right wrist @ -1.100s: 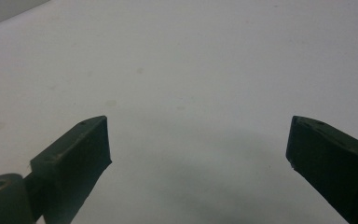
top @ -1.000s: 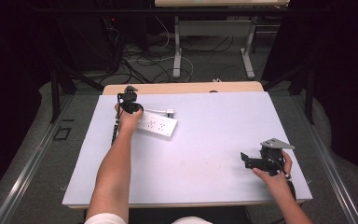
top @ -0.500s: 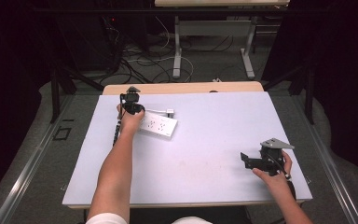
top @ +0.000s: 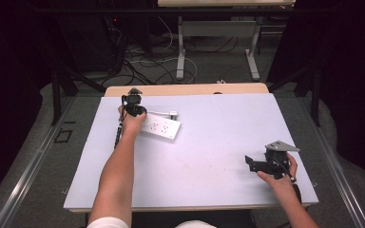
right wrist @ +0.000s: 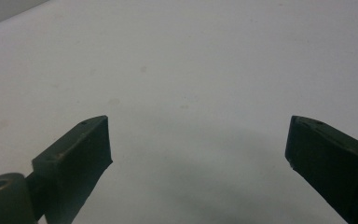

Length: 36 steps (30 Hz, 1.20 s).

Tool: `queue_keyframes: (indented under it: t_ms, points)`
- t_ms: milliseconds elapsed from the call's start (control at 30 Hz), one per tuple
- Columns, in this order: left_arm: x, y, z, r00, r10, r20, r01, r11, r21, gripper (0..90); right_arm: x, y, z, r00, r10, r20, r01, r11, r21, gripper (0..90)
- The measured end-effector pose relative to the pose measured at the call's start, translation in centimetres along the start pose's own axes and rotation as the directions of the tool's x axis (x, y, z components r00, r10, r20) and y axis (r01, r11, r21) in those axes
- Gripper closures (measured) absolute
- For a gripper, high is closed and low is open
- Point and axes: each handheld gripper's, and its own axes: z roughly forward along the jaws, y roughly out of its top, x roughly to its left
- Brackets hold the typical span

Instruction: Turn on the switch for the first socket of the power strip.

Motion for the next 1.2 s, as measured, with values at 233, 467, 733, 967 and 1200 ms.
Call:
queue_keyframes:
  t_ms: [233,467,733,967,1200]
  points:
    - [-0.09,0.03,-0.05,1.0,0.007,-0.007,-0.007,1.0,0.007,88.6,0.02,0.01,-0.03,1.0,0.004,-0.003,-0.004,1.0,0.0,6.1]
    - [-0.04,-0.1,0.05,1.0,0.0,-0.004,0.0,0.9999,-0.011,88.6,-0.05,0.02,-0.04,1.0,-0.002,-0.003,0.002,1.0,-0.002,6.2]
    - [0.19,-0.11,-0.04,0.9999,0.003,0.012,-0.002,1.0,-0.002,88.9,0.03,0.01,0.01,1.0,0.001,-0.005,-0.001,1.0,0.0,6.2]
    - [0.02,-0.33,0.19,0.9999,0.008,-0.013,-0.008,0.9999,-0.011,90.0,0.06,0.01,0.01,1.0,-0.004,-0.005,0.004,1.0,0.001,6.2]
    - [0.02,-0.32,0.14,0.9999,0.007,-0.014,-0.007,1.0,-0.007,90.0,0.07,-0.05,-0.05,1.0,-0.003,-0.004,0.003,1.0,0.001,6.2]
